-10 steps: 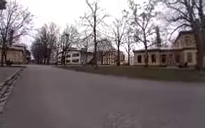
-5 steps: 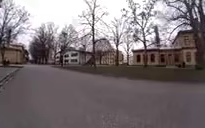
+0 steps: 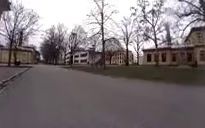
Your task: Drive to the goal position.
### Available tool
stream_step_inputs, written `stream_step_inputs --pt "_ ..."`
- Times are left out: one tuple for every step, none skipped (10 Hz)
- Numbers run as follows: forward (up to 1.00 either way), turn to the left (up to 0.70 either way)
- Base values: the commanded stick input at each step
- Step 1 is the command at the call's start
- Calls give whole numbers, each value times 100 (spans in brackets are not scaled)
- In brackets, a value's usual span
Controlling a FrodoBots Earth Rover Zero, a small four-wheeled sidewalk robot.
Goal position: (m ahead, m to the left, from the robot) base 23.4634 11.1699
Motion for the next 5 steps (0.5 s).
stream_step_inputs --pt "70 2" --pt "70 0" --pt "70 0" --pt "70 0" --pt "70 0"
